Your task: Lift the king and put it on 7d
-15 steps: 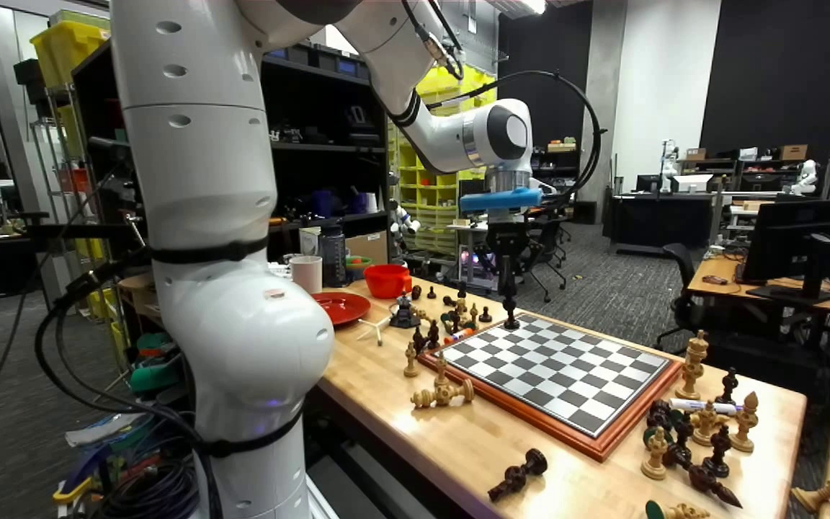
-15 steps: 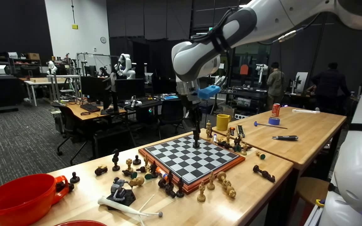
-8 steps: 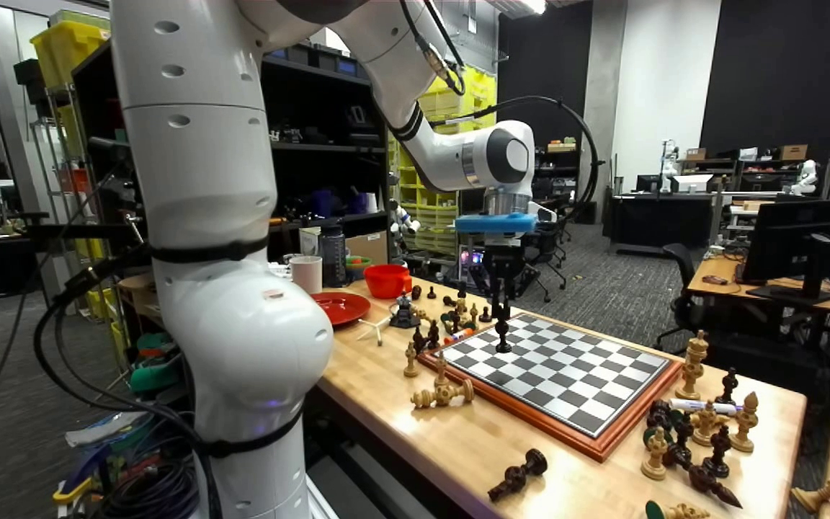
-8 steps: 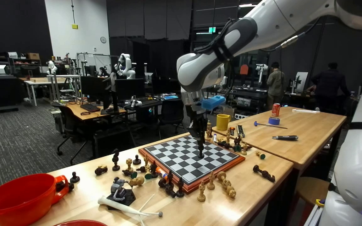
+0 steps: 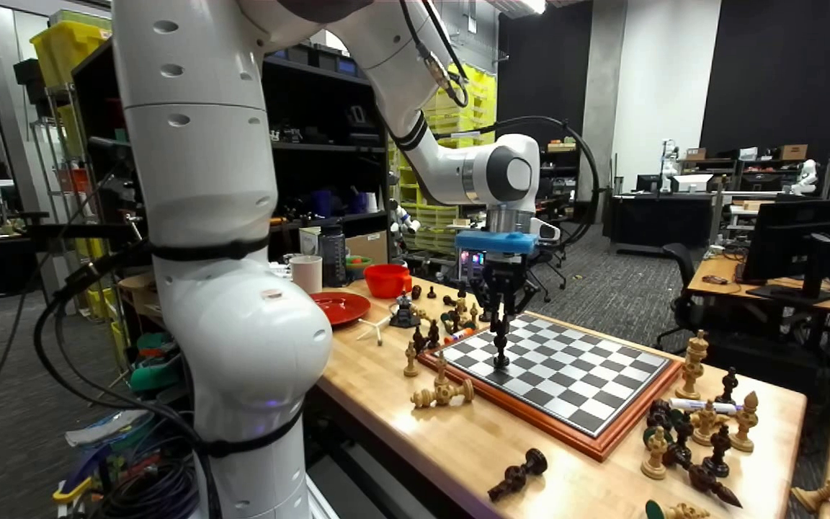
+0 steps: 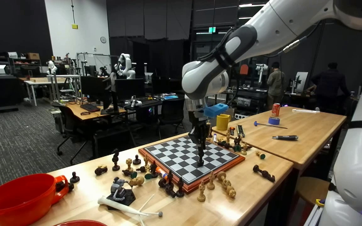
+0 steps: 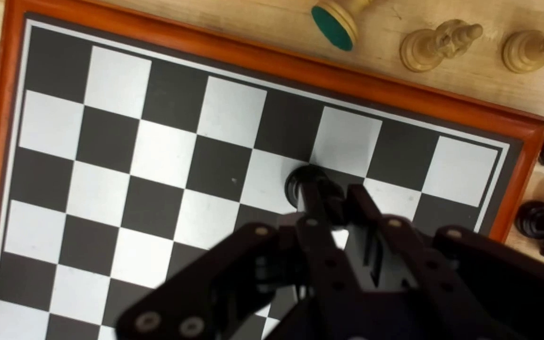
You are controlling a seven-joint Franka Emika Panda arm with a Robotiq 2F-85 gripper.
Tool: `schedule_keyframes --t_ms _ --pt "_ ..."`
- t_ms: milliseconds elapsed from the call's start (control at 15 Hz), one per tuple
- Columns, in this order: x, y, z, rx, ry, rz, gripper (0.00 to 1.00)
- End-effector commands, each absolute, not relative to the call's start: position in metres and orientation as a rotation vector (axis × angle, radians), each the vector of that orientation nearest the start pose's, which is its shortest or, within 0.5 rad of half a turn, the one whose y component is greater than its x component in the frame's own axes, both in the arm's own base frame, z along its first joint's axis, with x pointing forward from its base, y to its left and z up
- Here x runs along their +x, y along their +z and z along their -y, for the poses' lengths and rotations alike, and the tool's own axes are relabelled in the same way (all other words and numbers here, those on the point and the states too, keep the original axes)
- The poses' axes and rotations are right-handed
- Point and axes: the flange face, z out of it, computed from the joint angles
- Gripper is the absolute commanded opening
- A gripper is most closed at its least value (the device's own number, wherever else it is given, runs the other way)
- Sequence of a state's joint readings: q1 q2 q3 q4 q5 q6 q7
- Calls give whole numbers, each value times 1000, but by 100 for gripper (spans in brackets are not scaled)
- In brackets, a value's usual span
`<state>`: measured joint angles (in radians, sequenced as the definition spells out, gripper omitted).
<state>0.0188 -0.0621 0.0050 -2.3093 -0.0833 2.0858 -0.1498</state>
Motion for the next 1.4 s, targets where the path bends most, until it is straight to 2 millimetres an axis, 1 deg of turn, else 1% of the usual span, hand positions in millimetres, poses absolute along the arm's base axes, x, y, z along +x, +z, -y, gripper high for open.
schedule_keyframes --t_ms 0,67,133,200,267,400,533,667,733,800,867,1133,1333 --pt "480 355 -4 -3155 231 313 5" --pt "480 353 -3 -3151 234 308 5" --pt "480 353 -3 -3150 236 306 44" --pt "480 354 -4 -3150 234 305 44" --pt "480 357 -4 -3153 229 308 48" --pt "480 365 -6 -3161 216 314 60" --pt "479 381 -9 -3171 199 312 73" --pt "477 403 -15 -3182 165 304 88" --pt "475 417 -19 -3191 139 304 94" --pt "473 430 -23 -3192 122 296 98" --pt "470 444 -27 -3196 111 278 100" --pt "453 500 -42 -3213 32 203 100" --pt "437 531 -52 -3231 -9 144 100"
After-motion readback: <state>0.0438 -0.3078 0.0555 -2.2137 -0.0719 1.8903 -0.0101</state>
